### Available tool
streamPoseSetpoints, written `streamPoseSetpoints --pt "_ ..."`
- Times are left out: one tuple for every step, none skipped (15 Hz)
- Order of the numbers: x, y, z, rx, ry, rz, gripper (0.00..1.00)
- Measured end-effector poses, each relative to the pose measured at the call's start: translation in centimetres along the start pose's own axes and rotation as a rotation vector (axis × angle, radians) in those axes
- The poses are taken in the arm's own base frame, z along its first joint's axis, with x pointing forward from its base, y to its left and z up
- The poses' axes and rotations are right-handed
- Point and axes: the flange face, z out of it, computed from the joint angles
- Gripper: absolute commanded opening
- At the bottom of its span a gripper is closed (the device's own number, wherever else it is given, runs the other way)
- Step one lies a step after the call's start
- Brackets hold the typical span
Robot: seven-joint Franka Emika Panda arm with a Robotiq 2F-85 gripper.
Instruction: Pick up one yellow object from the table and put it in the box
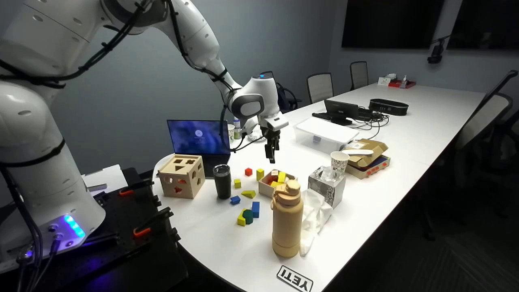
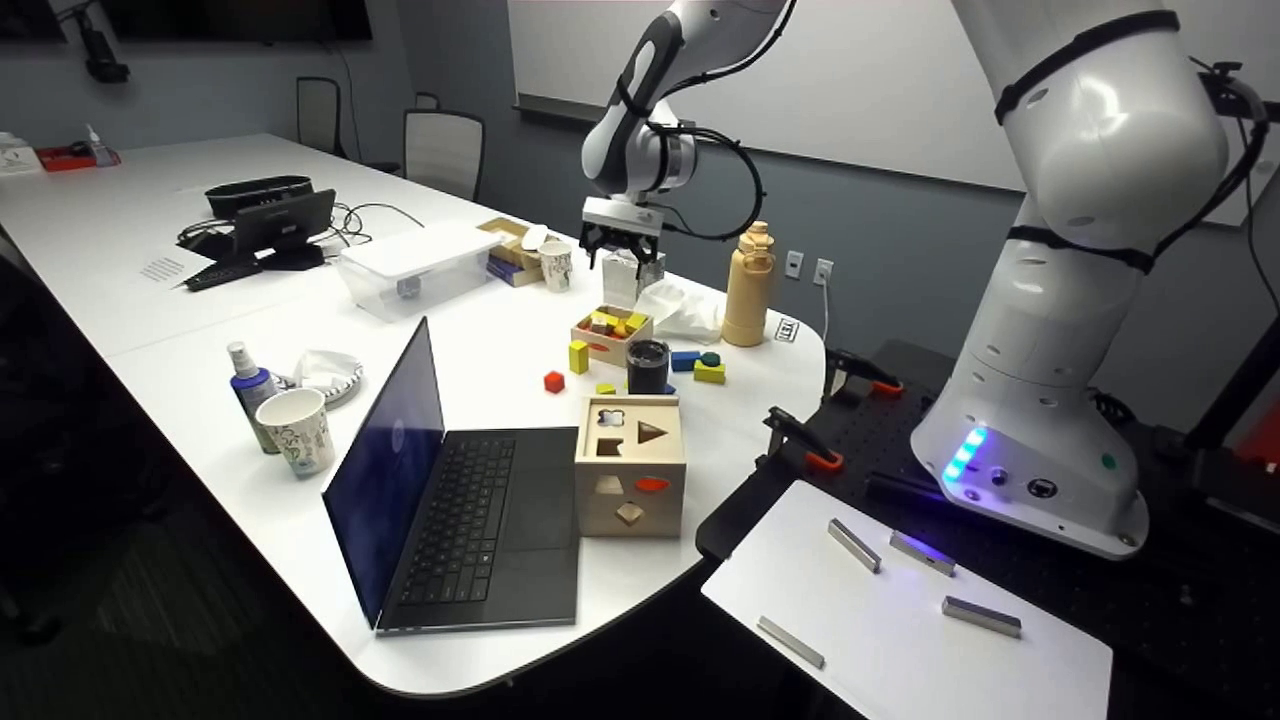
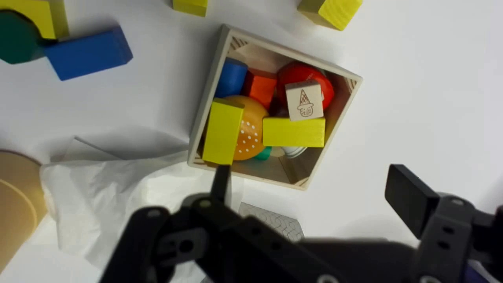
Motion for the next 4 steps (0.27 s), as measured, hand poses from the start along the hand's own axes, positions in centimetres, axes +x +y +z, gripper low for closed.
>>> streamPoseSetpoints --pt "-0.3 0.0 -1.2 -0.005 -0.006 -0.001 1.0" --pt "-0.6 0.0 -2.3 -0.01 -0.012 -0.007 1.0" --pt "-0.9 0.1 -3.4 -0.011 -0.015 -0.017 1.0" --pt "-1.3 0.3 -4.5 -0.008 -0.017 -0.024 1.0"
